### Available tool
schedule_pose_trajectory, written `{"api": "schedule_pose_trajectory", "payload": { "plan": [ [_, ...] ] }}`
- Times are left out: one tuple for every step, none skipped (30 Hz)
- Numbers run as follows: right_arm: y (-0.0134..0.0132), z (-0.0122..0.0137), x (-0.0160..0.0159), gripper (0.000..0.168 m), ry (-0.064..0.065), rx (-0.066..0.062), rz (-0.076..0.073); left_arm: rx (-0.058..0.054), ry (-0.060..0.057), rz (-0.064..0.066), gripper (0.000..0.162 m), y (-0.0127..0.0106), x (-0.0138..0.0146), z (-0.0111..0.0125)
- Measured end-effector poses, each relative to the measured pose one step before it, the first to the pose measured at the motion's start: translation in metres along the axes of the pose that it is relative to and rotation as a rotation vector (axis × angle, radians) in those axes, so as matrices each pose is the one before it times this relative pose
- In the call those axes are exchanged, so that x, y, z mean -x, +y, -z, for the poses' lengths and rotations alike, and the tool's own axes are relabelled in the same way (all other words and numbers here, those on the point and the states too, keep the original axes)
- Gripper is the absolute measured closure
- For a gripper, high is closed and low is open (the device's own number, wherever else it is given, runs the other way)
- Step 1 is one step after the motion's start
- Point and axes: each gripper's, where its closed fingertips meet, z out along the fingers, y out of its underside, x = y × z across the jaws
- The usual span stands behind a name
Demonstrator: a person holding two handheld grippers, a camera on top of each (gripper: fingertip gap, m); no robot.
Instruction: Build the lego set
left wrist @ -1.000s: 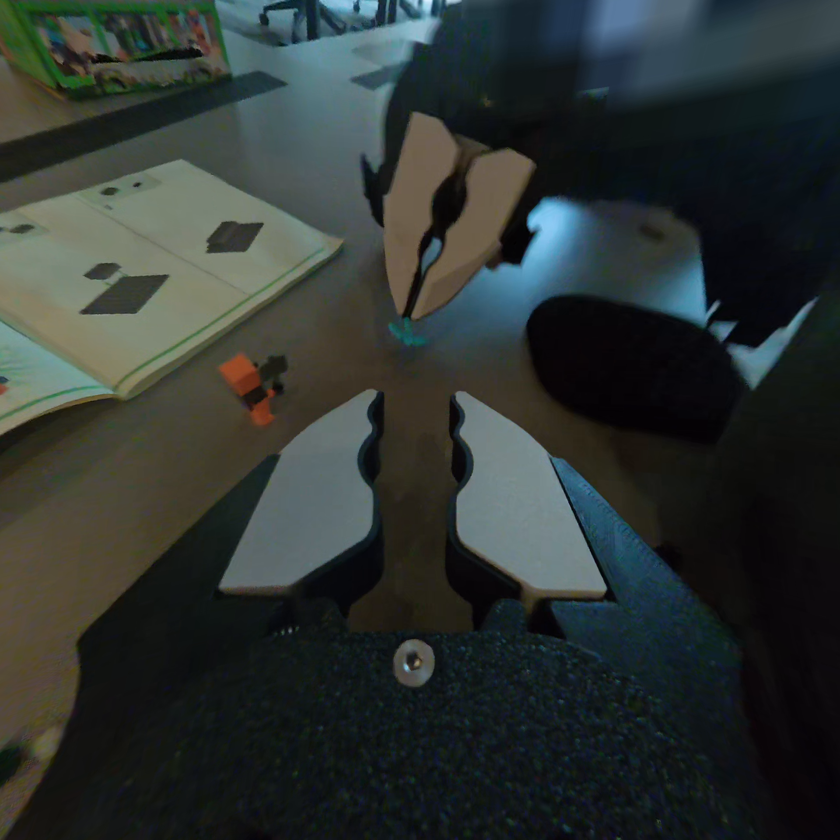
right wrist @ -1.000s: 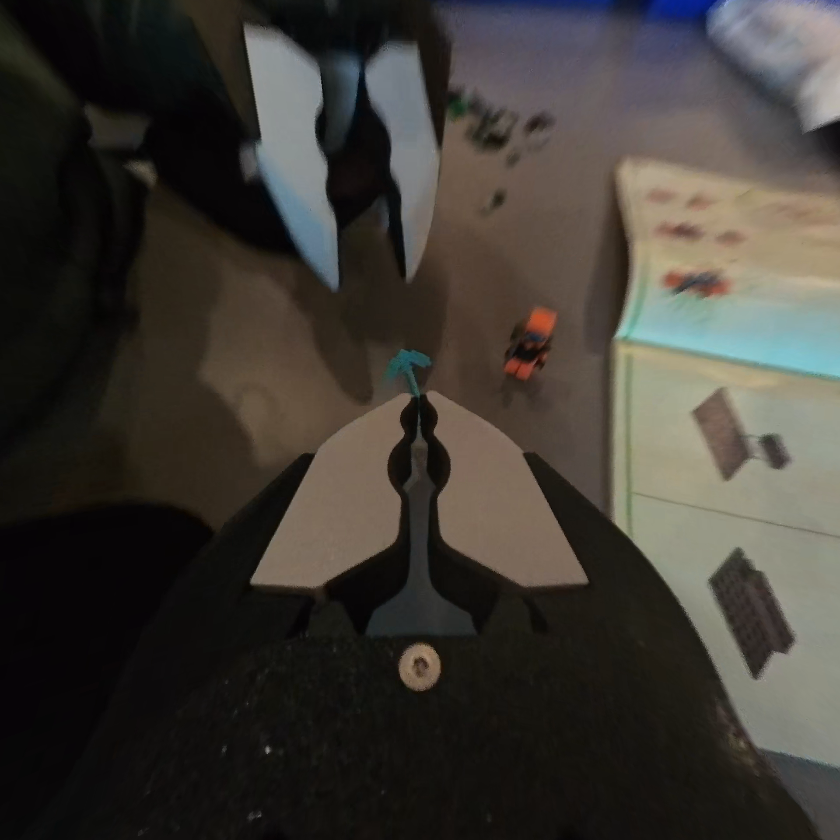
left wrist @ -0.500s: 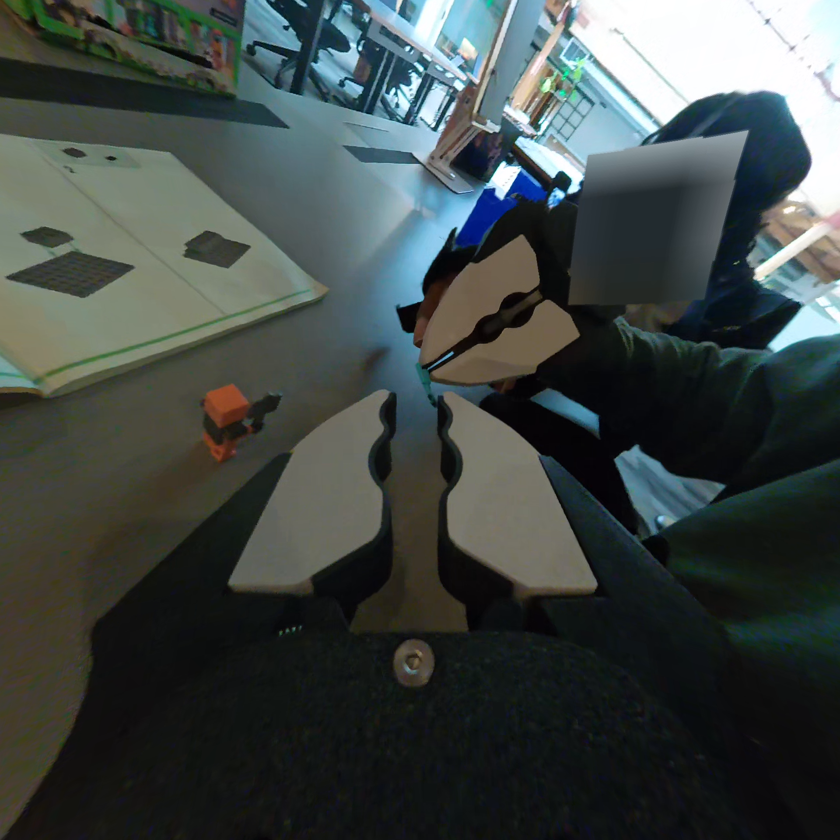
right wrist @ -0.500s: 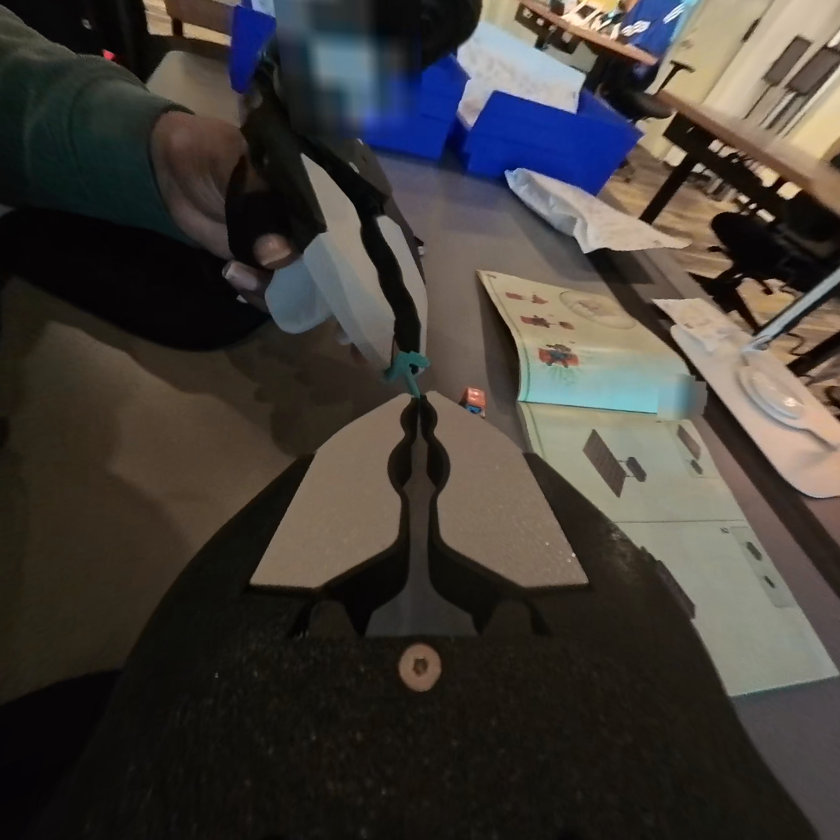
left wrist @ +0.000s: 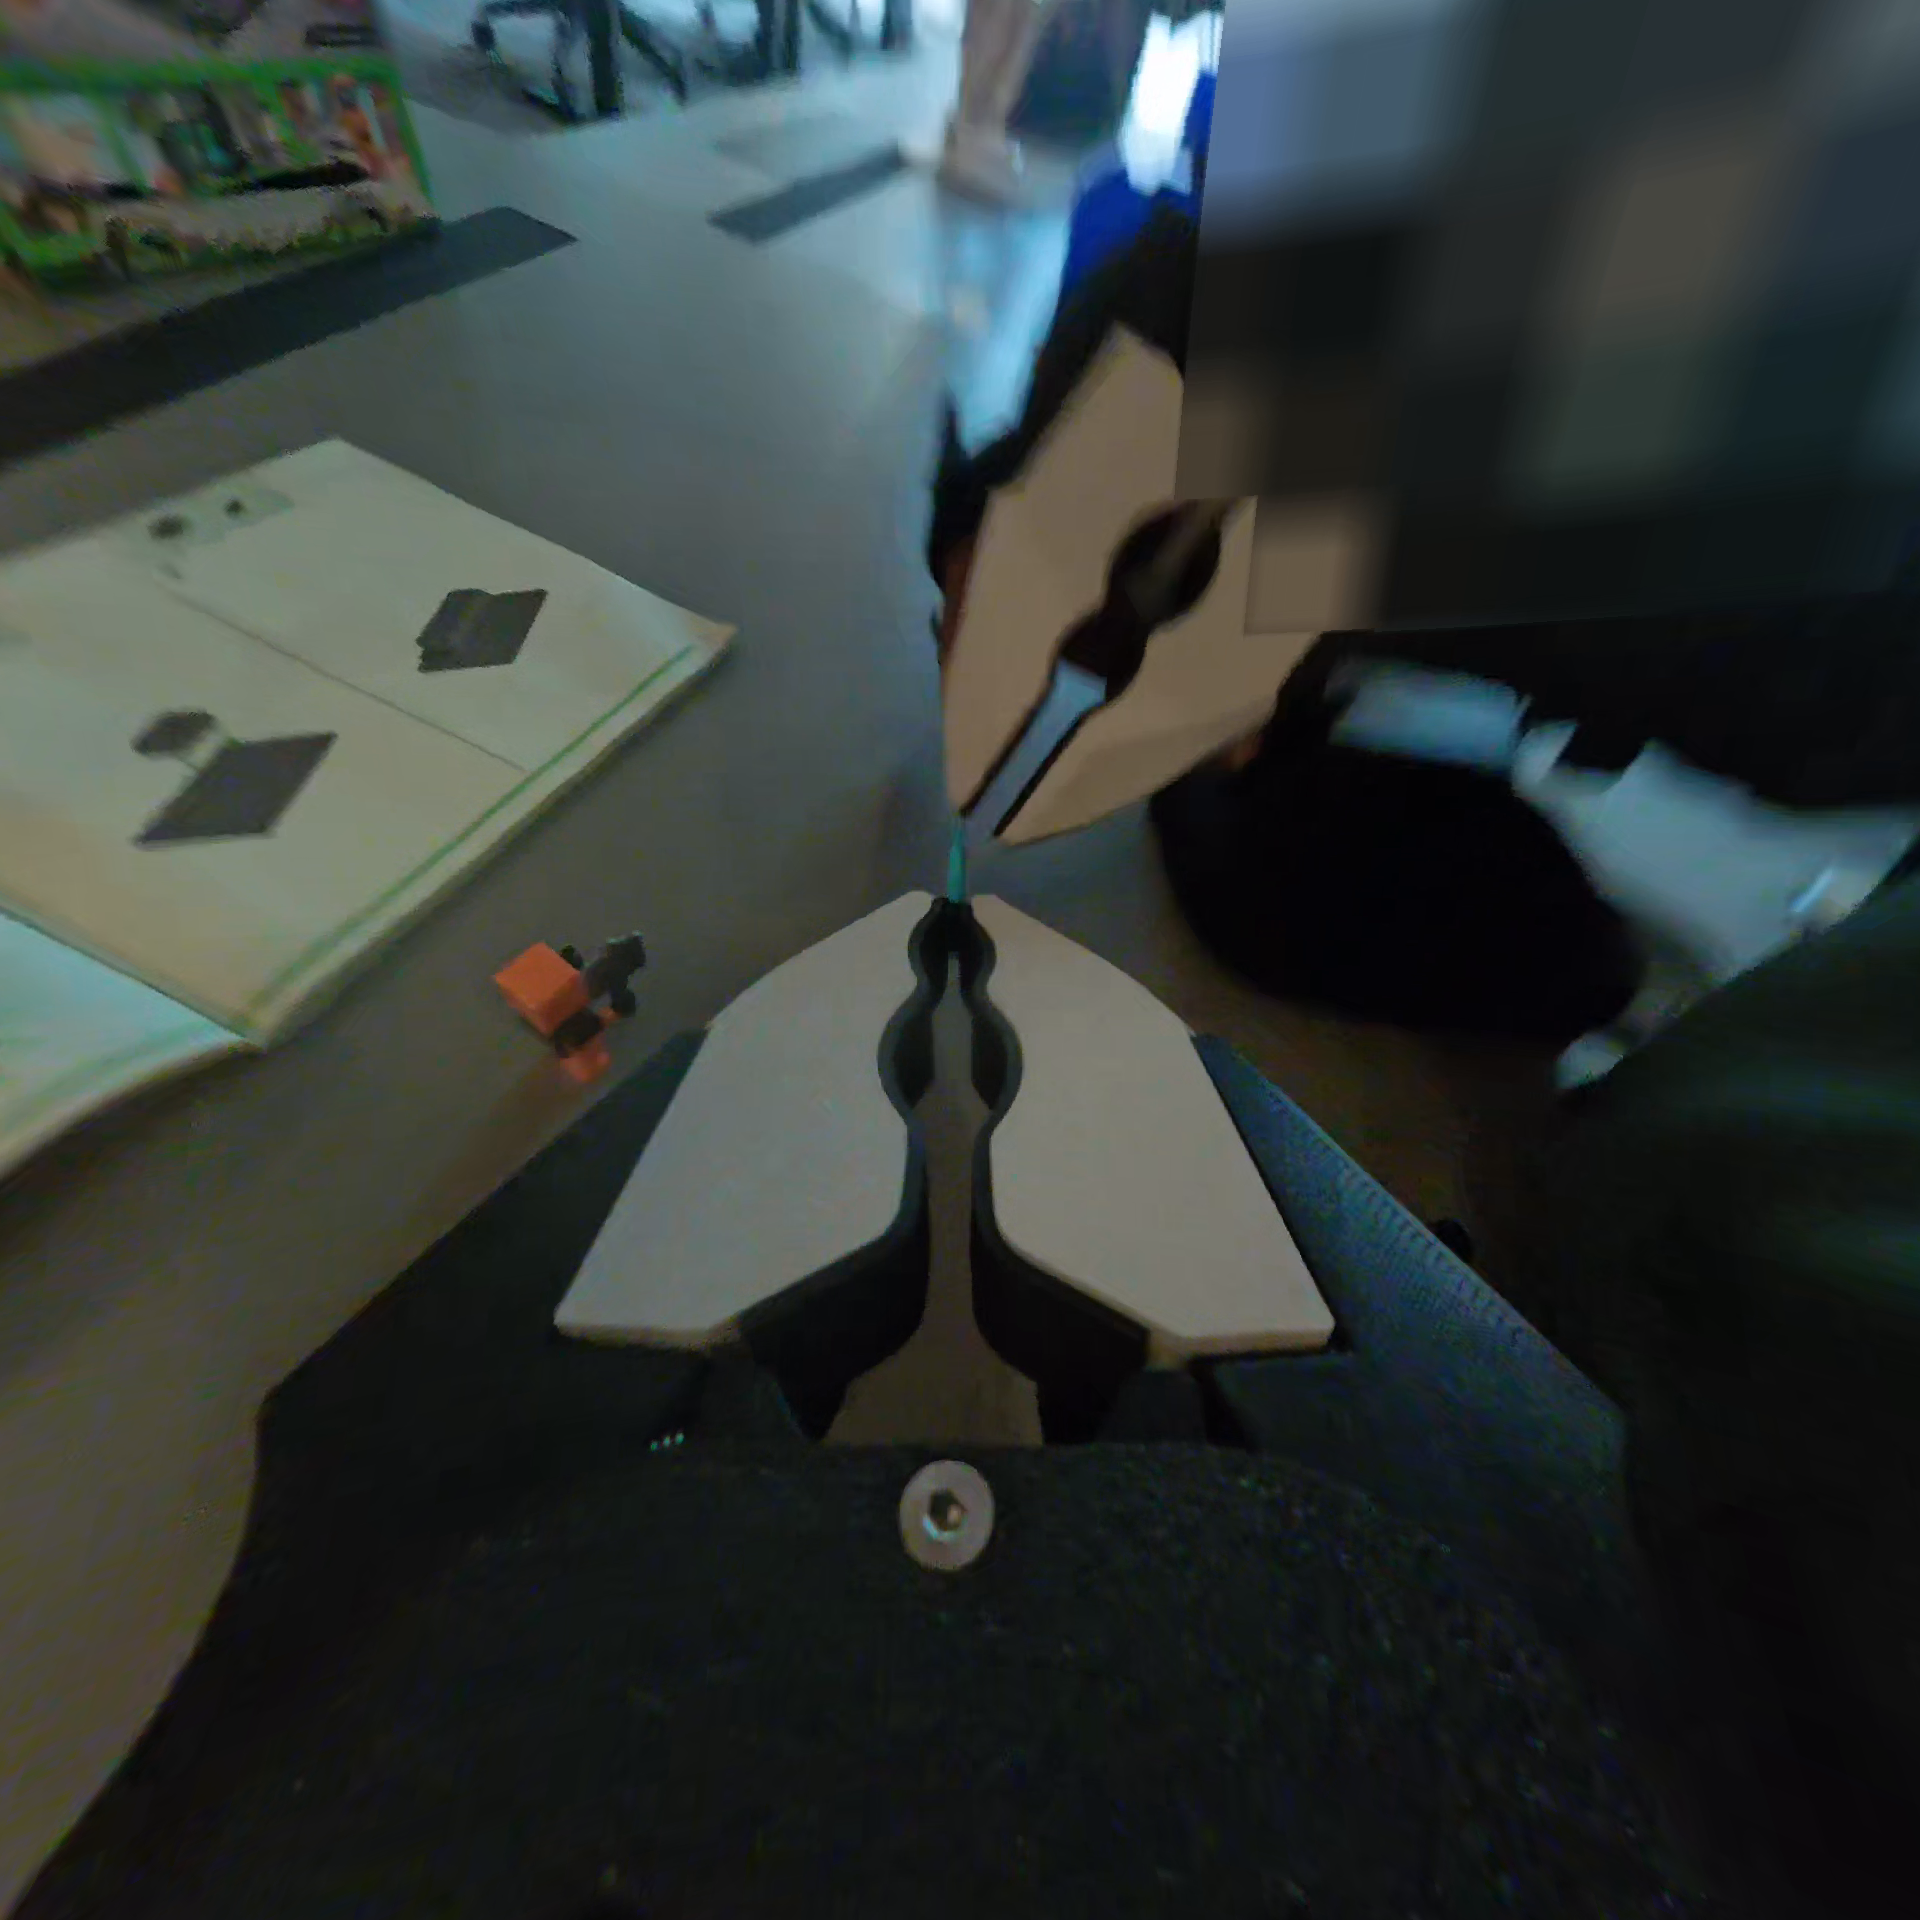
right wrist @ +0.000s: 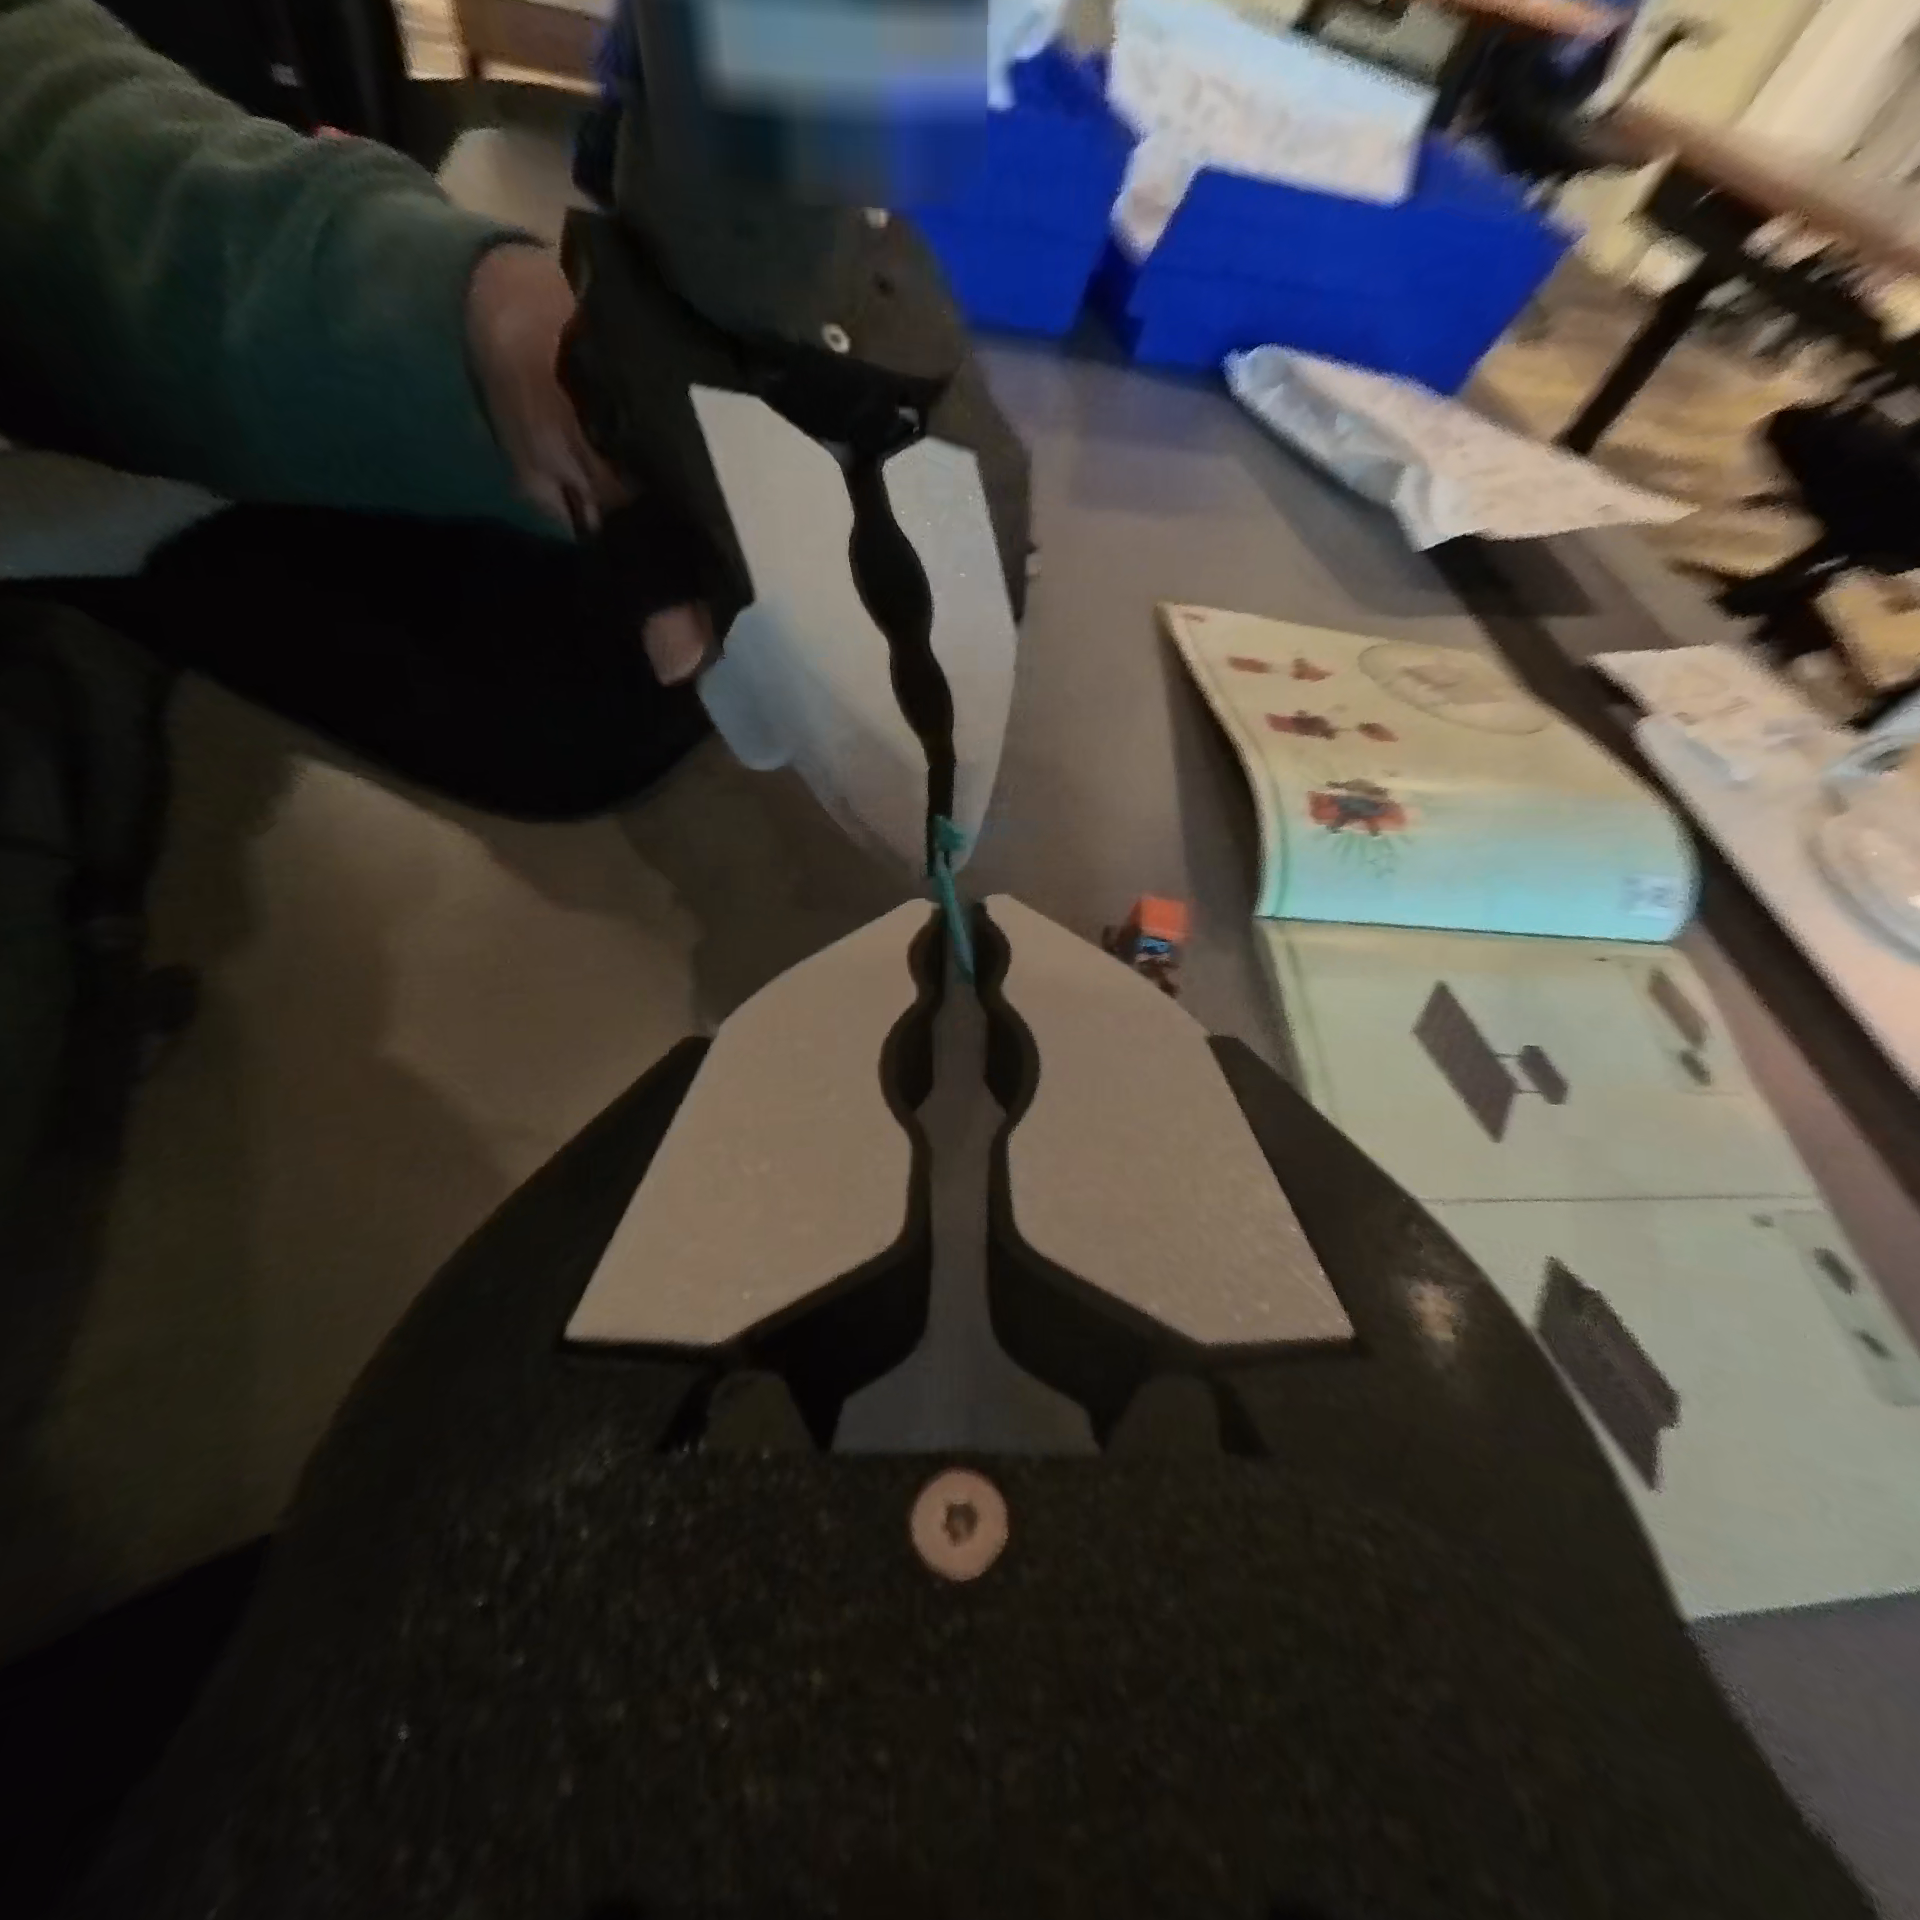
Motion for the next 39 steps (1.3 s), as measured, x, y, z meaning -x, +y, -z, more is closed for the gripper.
{"api": "schedule_pose_trajectory", "payload": {
  "plan": [
    [-0.00084,0.00107,0.00278,0.162,-0.034,0.0147,-0.0113,0.0393,-0.0056,-0.0526,0.161,0.00305,-0.00197,-0.00018],
    [-0.00091,0.0006,0.00178,0.16,-0.0218,0.0137,-0.0045,0.0329,-0.0077,-0.0468,0.161,0.00211,-0.0016,-0.00039],
    [-0.00092,0.00013,0.002,0.159,-0.0187,0.0134,0.0042,0.0317,0.0009,-0.0427,0.16,0.00195,-0.00238,-0.00048],
    [-0.00062,-0.00061,0.00235,0.159,-0.0186,0.016,0.0078,0.0302,0.0075,-0.034,0.16,0.00144,-0.00296,-0.00065],
    [0.00017,-0.00138,0.00216,0.159,-0.0163,0.0201,0.0072,0.0273,0.0075,-0.0296,0.16,0.00103,-0.00258,-0.00082],
    [0.00104,-0.00201,0.00243,0.159,-0.0183,0.0233,0.0067,0.0205,0.0037,-0.027,0.16,0.00012,-0.00171,-0.00065],
    [0.00157,-0.00239,0.00227,0.159,-0.017,0.0225,0.0051,0.0175,0.0036,-0.0244,0.16,-0.00022,-0.00141,-0.00057],
    [0.00124,-0.00231,0.00186,0.159,-0.0152,0.0156,0.0015,0.0145,0.0002,-0.0207,0.16,-0.00048,-0.00051,-0.00025],
    [0.00117,-0.00196,0.00194,0.159,-0.0165,0.0106,-0.0036,0.0093,-0.0004,-0.0161,0.16,-0.00095,-0.00026,0.00011],
    [0.00105,-0.00161,0.00104,0.161,-0.011,0.0075,-0.0065,0.0074,-0.0023,-0.0107,0.16,-0.00087,0.00048,0.00043],
    [0.00017,-0.00091,-0.00039,0.162,0.0001,-0.0014,-0.0041,0.0162,-0.0047,-0.0134,0.16,0.00116,0.00088,0.0003],
    [-0.00039,-0.00056,-0.00055,0.163,0.0036,-0.0078,-0.0021,0.0107,0.0013,-0.0169,0.16,0.00086,-0.00031,0.00053],
    [-0.00035,-0.00055,-0.00041,0.167,0.0032,-0.009,-0.0055,0.008,0.0059,-0.0097,0.16,0.00043,-0.00111,0.00055],
    [-0.00029,-0.00049,0.00036,0.167,-0.0014,-0.0099,-0.007,0.0051,-0.0009,-0.0067,0.16,0.00042,-0.00008,0.00046],
    [-0.00017,-0.00041,0.00009,0.167,-0.001,-0.0108,-0.009,-0.0002,0.0005,-0.0037,0.16,0.0004,-0.00017,0.00024],
    [-0.0004,-0.00026,-0.00034,0.167,0.0007,-0.0147,-0.0137,-0.006,-0.0003,-0.0006,0.16,0.00011,0.00025,0.00018],
    [-0.00091,0.00006,-0.00062,0.167,0.0013,-0.0225,-0.0189,-0.0126,-0.0022,0.0052,0.16,-0.00046,0.00091,0.00063],
    [-0.00163,0.00051,-0.00052,0.168,-0.0014,-0.031,-0.0242,-0.0145,0.0056,0.0105,0.159,-0.00069,0.00021,0.00132],
    [-0.00243,0.00142,-0.00095,0.168,-0.0008,-0.0388,-0.0297,-0.0151,0.0067,0.0132,0.156,-0.00069,0.00006,0.00148],
    [-0.00274,0.00212,-0.00139,0.168,-0.0014,-0.0421,-0.036,-0.0206,0.0013,0.0122,0.153,-0.00129,0.00049,0.00157],
    [-0.00321,0.00243,-0.00144,0.168,-0.0029,-0.0447,-0.0387,-0.0247,0.0021,0.0124,0.151,-0.00164,0.00024,0.00172],
    [-0.00409,0.00255,-0.00117,0.168,-0.0036,-0.0514,-0.0363,-0.0271,0.0052,0.0156,0.148,-0.0021,-0.00006,0.00154],
    [-0.00345,0.00205,0.00024,0.168,-0.0119,-0.0448,-0.0338,-0.0333,0.0009,0.0181,0.148,-0.0033,0.00063,0.00148],
    [-0.00185,0.00103,0.00112,0.167,-0.0149,-0.0306,-0.0285,-0.0343,0.0009,0.0201,0.149,-0.00372,0.00091,0.00144],
    [-0.00129,0.00063,0.00118,0.167,-0.0135,-0.0248,-0.0194,-0.0314,0.0025,0.0205,0.149,-0.0038,0.00092,0.00115],
    [-0.00169,0.00034,0.0014,0.167,-0.0119,-0.0241,-0.0121,-0.0278,0.0037,0.0159,0.15,-0.00369,0.0007,0.00093],
    [-0.00177,0.00031,0.00117,0.167,-0.0081,-0.0219,-0.0075,-0.0212,0.0039,0.0091,0.151,-0.00329,0.00028,0.00073],
    [-0.00122,0.00011,0.00062,0.167,-0.002,-0.0144,-0.0024,-0.0127,0.0037,0.0044,0.152,-0.00257,-0.00003,0.00042],
    [-0.00081,0.0001,0.00013,0.168,0.0017,-0.009,0.0032,-0.0056,0.0066,-0.0005,0.154,-0.00175,-0.00081,0.00003],
    [-0.00137,0.00046,0.00039,0.167,0.0005,-0.0109,0.0044,-0.0048,0.0097,-0.0033,0.157,-0.00166,-0.0015,-0.00005],
    [-0.00176,0.00067,0.00027,0.167,-0.0002,-0.0126,0.0021,-0.0059,0.0057,-0.0023,0.16,-0.00203,-0.00096,-0.00014],
    [-0.00124,0.00094,0.00009,0.168,-0.0001,-0.0082,0.0019,-0.0038,-0.0013,-0.0047,0.16,-0.00167,0.00013,-0.00005],
    [-0.00049,0.00065,0.0001,0.168,-0.0002,-0.0033,0.002,0.0047,0.0038,-0.0082,0.16,-0.00067,-0.00049,-0.00029],
    [-0.00028,0.00049,0.00016,0.168,0.0003,-0.0018,0.0027,0.0063,-0.0007,-0.0138,0.16,-0.0005,0.00002,-0.00032],
    [0.00053,0.00042,0.00073,0.168,-0.0031,0.0038,0.0037,0.0124,0.0049,-0.0213,0.16,0.00036,-0.0009,-0.0003],
    [0.00168,0.00011,0.0007,0.167,-0.0033,0.0134,0.0053,0.0209,0.0077,-0.0248,0.161,0.0013,-0.00118,-0.00042],
    [0.00199,0.00005,0.00005,0.167,0.002,0.0209,0.0087,0.0217,0.0012,-0.0247,0.161,0.00142,-0.00017,-0.00059],
    [0.00228,0.00018,-0.00017,0.167,0.0041,0.0273,0.0136,0.0216,0.0024,-0.0232,0.16,0.00165,-0.00029,-0.00082],
    [0.00275,0.00015,-0.00035,0.167,0.0058,0.0341,0.0185,0.0224,0.0043,-0.0175,0.16,0.0015,-0.00028,-0.00089]
  ]
}}
